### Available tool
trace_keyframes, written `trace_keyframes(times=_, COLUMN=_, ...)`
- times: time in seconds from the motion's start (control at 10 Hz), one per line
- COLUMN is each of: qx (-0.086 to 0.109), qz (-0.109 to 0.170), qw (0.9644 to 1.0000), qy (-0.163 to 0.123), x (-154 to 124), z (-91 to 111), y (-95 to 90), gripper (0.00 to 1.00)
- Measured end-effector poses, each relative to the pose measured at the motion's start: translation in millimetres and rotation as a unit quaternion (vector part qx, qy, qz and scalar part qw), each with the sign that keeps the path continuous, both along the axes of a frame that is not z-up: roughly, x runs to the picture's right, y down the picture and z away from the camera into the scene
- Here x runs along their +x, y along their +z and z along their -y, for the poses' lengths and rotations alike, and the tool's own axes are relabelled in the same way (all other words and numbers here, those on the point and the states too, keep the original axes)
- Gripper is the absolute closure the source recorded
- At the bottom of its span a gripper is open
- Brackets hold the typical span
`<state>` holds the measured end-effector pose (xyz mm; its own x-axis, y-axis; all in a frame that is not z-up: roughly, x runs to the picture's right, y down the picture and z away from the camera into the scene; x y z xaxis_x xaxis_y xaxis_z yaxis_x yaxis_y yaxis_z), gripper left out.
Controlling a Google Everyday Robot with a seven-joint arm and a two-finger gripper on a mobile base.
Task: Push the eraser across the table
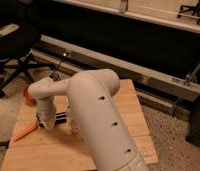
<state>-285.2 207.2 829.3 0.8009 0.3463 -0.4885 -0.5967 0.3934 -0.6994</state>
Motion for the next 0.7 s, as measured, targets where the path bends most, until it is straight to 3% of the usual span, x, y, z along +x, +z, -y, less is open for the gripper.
trace_keyframes(times=0.7, qx=0.004, qz=0.002, qw=0.9997, qy=0.025, x=-5, z=35, y=32.2, gripper=1.0)
